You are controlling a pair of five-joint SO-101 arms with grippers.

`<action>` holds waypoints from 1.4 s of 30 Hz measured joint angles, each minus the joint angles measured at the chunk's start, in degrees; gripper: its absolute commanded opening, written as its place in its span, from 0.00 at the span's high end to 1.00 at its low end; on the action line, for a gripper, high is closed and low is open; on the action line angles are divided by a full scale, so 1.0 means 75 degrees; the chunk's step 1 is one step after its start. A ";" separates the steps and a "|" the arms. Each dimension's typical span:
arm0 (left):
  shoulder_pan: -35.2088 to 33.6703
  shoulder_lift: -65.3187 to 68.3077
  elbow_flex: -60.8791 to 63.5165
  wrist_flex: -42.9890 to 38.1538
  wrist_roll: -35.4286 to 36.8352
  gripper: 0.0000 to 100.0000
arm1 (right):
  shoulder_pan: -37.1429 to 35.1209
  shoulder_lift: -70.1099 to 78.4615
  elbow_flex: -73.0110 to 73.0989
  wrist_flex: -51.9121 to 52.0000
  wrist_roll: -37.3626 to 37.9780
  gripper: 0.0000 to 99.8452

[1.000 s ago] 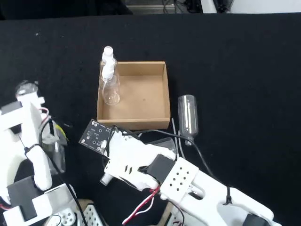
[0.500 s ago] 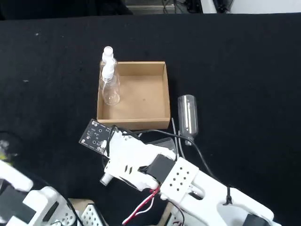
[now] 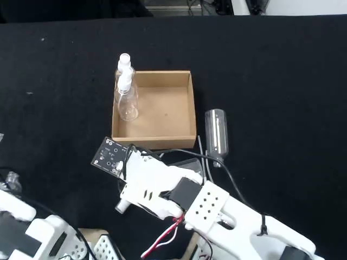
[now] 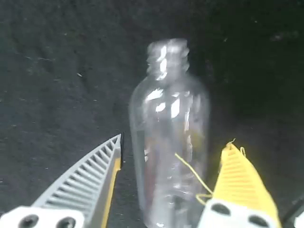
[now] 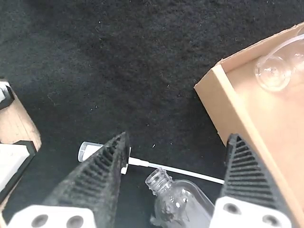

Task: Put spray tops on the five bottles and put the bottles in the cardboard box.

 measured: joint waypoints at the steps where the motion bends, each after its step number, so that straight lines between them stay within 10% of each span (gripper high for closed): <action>1: 0.0000 0.0000 0.0000 0.0059 0.0000 0.77 | 0.0000 0.0000 0.0000 0.0000 0.0000 0.71; 42: 0.0574 0.1536 -0.1336 -0.0023 0.0188 0.76 | 0.0000 0.0000 0.0000 0.0000 0.0000 0.71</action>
